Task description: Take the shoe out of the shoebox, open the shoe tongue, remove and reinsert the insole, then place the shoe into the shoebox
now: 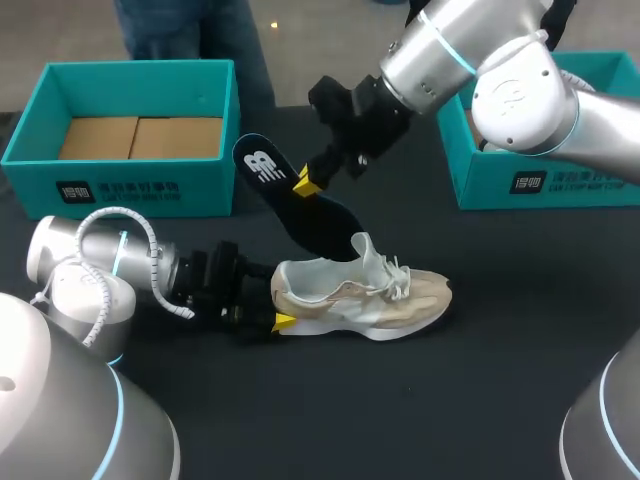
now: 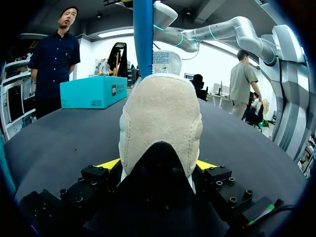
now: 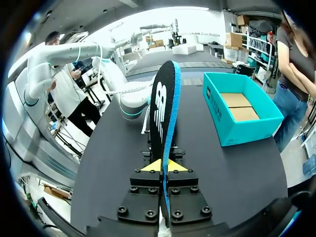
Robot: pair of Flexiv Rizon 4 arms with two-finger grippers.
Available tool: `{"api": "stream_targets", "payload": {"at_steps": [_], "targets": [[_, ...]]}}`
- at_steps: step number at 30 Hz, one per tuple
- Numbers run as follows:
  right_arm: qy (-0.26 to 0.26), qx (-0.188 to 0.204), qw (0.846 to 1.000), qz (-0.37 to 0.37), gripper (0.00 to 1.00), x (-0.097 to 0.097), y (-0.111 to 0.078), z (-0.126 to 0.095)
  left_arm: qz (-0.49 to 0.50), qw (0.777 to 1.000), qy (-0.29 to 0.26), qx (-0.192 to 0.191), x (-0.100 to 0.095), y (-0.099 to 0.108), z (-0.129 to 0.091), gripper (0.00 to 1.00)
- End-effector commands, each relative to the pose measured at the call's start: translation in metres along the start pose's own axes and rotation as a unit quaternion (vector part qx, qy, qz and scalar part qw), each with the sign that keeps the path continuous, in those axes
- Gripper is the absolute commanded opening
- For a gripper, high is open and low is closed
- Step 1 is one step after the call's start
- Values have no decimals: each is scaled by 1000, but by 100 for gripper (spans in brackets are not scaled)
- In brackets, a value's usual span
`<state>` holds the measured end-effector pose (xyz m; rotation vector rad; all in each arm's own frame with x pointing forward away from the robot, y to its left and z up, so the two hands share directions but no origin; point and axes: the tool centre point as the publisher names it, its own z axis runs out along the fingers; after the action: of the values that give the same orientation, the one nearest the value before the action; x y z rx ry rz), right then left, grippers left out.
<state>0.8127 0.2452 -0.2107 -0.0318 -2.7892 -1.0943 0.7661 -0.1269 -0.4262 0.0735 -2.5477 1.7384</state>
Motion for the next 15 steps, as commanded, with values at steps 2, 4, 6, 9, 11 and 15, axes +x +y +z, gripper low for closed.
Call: {"api": "stream_targets", "payload": {"at_steps": [2,4,6,9,11,15], "targets": [[-1,0,1000,1,0,1,-1,0,0,1000,0,-2,0,3,0,0],[-1,0,1000,1,0,1,-1,0,0,1000,0,-2,0,3,0,0],[-1,0,1000,1,0,1,-1,0,0,1000,0,-2,0,3,0,0],[-1,0,1000,1,0,1,-1,0,0,1000,0,-2,0,3,0,0],[-1,0,1000,1,0,1,-1,0,0,1000,0,-2,0,3,0,0],[-19,-63,997,43,0,-5,18,-12,0,1000,0,-2,0,3,0,0]]}}
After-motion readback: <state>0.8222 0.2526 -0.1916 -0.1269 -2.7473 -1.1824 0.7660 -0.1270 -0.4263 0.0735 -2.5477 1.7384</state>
